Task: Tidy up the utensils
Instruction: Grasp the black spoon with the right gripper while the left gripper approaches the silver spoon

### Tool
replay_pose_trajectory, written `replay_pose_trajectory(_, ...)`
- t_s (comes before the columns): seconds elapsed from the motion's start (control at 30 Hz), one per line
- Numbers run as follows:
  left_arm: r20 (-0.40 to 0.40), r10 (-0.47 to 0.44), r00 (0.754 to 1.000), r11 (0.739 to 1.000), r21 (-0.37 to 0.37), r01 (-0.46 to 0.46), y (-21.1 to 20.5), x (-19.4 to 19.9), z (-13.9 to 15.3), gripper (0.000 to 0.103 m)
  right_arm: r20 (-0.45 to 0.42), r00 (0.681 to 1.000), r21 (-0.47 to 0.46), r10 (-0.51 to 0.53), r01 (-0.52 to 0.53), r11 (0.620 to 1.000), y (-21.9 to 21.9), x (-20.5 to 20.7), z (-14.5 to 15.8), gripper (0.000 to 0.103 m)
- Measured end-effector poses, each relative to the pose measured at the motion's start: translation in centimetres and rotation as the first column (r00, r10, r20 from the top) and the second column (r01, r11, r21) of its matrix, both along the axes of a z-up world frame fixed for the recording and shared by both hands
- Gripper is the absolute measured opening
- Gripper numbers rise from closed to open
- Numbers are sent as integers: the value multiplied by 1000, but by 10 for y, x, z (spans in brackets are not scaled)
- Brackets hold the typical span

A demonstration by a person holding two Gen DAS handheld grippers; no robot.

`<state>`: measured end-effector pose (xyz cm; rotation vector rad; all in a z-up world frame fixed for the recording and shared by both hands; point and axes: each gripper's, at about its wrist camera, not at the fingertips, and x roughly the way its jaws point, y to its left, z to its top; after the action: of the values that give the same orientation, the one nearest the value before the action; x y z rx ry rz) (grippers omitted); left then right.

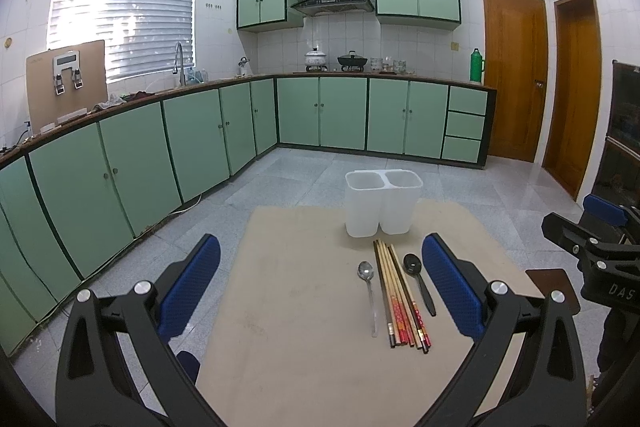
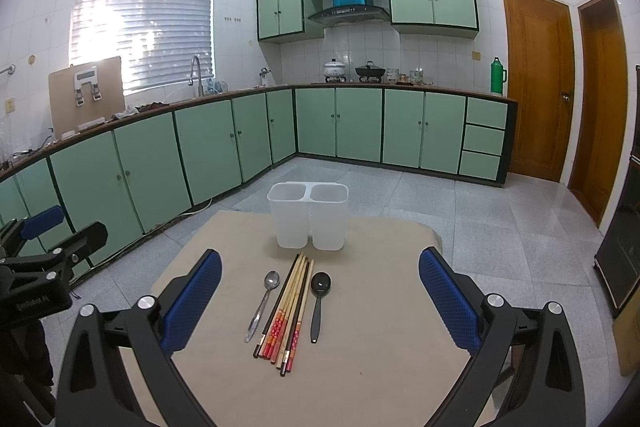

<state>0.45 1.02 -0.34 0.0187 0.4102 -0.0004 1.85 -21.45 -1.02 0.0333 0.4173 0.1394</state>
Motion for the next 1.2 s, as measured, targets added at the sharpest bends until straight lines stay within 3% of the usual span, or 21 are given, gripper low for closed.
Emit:
replay_pose_trajectory(0.2, -49, 29, 998, 1000, 9, -29, 17, 49, -25, 98, -67, 998, -17, -20, 19, 1000, -2, 33, -21, 97)
replay_pose_trajectory(0.37, -111, 54, 992, 998, 33, -50, 22, 89, -49, 98, -154, 987, -53, -37, 30, 998, 1, 76, -58, 96)
replay_pose_trajectory(0.6, -277, 63, 959, 998, 42, -53, 26, 158, -106, 98, -328, 944, -26, -27, 20, 999, 1, 150, -120, 82)
replay_pose_trajectory(0.7, -320, 72, 945, 997, 41, -62, 24, 172, -124, 98, -379, 925, -18, -22, 17, 1000, 6, 176, -143, 77)
replay_pose_trajectory(0.9, -389, 83, 918, 997, 43, -72, 26, 193, -148, 85, -445, 895, -2, -3, 2, 1000, 16, 210, -171, 67)
replay_pose_trajectory(1.2, -436, 79, 896, 997, 43, -67, 22, 215, -170, 85, -503, 865, 0, -3, 3, 1000, 29, 236, -194, 57)
